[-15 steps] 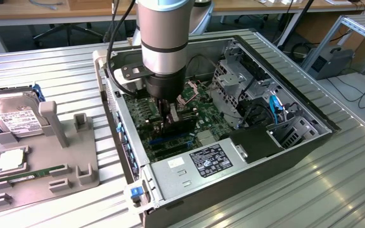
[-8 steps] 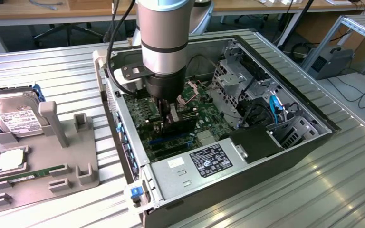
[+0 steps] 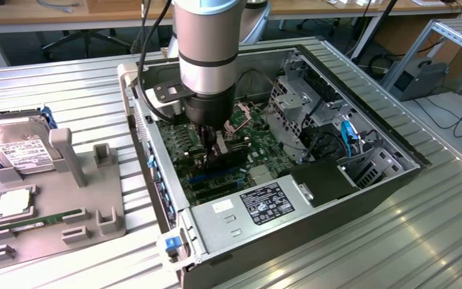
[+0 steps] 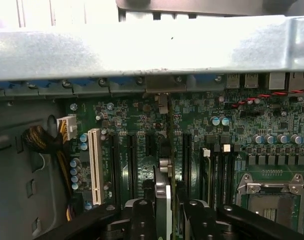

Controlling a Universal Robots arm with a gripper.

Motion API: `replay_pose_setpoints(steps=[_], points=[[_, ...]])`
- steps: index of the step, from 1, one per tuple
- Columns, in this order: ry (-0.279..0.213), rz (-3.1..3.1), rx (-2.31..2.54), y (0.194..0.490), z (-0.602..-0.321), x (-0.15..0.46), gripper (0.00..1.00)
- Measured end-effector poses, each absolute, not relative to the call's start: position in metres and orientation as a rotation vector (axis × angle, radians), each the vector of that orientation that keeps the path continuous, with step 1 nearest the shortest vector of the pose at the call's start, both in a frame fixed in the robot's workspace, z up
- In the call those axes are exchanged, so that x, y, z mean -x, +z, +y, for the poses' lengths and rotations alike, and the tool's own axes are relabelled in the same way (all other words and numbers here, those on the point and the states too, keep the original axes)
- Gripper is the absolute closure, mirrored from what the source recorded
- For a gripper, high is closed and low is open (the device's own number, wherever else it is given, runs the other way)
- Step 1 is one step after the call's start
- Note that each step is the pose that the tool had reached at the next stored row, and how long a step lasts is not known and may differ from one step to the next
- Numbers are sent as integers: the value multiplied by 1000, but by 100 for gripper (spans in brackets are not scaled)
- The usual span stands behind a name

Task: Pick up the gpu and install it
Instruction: 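Insert the gpu into the slot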

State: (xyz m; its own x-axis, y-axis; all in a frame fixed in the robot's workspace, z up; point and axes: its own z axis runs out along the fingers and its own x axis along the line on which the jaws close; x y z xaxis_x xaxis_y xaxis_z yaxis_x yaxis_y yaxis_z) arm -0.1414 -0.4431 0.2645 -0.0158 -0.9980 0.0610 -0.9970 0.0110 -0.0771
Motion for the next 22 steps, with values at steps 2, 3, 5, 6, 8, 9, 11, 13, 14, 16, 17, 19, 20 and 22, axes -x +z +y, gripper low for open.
replay_pose_setpoints(steps=[2,3,5,6,8,9,11,13,14,16,17,19,20,22], points=[[-153,2226,2196,265,-443,141,73],[-153,2225,2197,265,-443,141,73],[-153,2220,2202,265,-443,141,73],[-153,2217,2205,265,-443,141,73],[-153,2214,2207,265,-443,141,73],[-153,2213,2209,265,-443,141,73],[-153,2196,2225,265,-443,141,73],[-153,2196,2225,265,-443,141,73],[-153,2196,2225,264,-443,141,73],[-153,2196,2225,264,-443,141,73],[-153,2196,2225,263,-443,141,73],[-153,2195,2226,263,-443,141,73],[-153,2192,2228,263,-443,141,73],[-153,2185,2234,263,-443,141,73]])
